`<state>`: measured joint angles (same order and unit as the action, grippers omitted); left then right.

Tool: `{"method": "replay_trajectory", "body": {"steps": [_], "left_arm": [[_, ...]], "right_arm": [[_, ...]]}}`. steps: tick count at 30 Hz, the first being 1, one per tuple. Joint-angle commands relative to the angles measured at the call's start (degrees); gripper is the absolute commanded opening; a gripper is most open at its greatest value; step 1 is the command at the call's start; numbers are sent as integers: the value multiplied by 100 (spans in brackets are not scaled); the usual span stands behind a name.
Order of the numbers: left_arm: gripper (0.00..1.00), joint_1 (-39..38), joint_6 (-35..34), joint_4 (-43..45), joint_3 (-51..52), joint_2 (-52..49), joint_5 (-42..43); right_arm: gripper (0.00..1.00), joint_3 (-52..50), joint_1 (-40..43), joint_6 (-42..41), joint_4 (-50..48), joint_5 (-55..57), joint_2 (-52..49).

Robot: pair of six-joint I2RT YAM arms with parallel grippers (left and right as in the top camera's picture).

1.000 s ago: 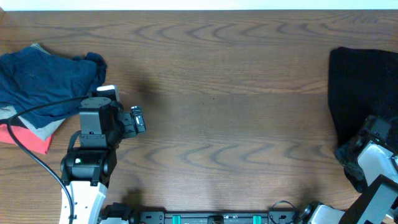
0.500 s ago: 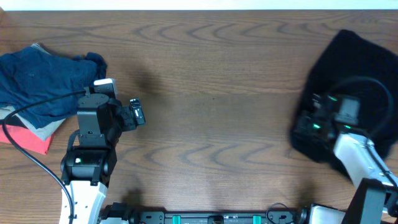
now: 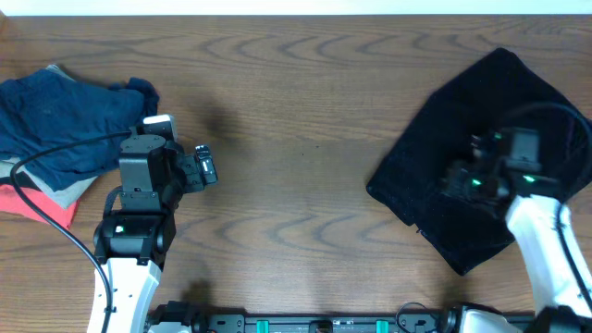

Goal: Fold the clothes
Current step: 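Grasp the black cloth's near edge with the right gripper, then drag the black cloth leftward toward the table center with the right gripper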

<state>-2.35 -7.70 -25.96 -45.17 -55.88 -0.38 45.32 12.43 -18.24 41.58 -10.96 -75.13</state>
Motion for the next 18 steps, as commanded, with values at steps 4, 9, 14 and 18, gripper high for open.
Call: {"method": "replay_trajectory", "body": {"steps": [4,9,14,18], "left_arm": [[98,-9,-52,-9,-114,-24,-7],[98,-9,-52,-9,-114,-24,-7],[98,-9,-52,-9,-114,-24,-7],[98,-9,-55,-9,-114,-24,-7]], "right_arm": [[43,-22,560,-855,1078,1711,37],[47,-463,605,-1453,1025,2446,37],[48,-1027,605,-1537,640,2402,33],[45,-1379,605,-1561,254,2354,33]]}}
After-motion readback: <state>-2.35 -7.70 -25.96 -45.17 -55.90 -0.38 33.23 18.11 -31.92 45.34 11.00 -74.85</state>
